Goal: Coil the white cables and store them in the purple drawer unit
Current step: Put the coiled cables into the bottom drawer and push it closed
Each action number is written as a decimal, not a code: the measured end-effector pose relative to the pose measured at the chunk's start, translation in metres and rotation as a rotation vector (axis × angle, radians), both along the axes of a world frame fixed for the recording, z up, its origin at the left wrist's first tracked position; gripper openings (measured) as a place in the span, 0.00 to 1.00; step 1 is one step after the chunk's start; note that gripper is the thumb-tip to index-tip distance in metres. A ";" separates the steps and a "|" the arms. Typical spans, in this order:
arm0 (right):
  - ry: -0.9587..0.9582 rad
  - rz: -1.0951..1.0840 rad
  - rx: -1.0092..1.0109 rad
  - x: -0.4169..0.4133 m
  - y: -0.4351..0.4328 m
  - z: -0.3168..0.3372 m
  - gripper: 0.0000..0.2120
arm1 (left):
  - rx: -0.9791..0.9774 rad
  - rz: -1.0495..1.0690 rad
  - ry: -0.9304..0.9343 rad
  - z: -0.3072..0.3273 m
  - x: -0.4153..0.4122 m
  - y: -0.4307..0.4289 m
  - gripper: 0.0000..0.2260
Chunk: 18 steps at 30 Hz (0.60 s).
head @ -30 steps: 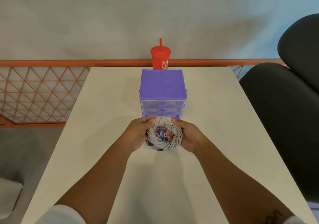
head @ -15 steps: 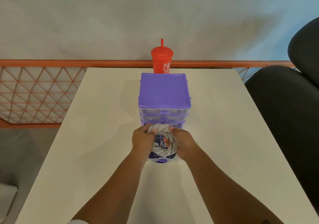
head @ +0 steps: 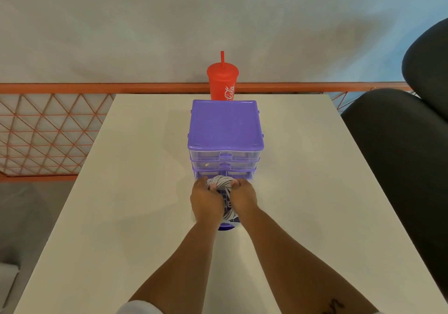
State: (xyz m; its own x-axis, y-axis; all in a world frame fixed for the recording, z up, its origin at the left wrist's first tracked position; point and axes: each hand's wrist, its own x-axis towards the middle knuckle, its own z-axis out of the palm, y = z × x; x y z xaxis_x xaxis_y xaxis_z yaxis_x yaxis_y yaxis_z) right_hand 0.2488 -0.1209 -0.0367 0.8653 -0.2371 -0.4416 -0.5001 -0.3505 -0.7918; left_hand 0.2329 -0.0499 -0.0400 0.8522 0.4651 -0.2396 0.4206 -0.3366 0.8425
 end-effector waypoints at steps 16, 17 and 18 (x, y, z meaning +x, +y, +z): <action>-0.278 0.277 -0.360 -0.017 0.003 -0.016 0.12 | 0.046 0.008 0.009 -0.001 0.003 -0.005 0.09; -0.262 0.330 -0.430 -0.016 0.002 -0.019 0.13 | 0.053 0.009 0.003 -0.002 0.004 -0.005 0.09; -0.259 0.368 -0.497 -0.015 0.000 -0.016 0.13 | 0.061 0.008 -0.002 -0.003 0.005 -0.005 0.09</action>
State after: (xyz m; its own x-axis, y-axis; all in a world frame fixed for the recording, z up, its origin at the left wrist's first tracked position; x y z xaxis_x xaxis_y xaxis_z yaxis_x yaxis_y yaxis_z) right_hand 0.2335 -0.1207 -0.0528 0.9919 -0.0280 -0.1236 -0.0941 -0.8160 -0.5703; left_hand 0.2378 -0.0552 -0.0433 0.8487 0.4857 -0.2094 0.4222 -0.3838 0.8212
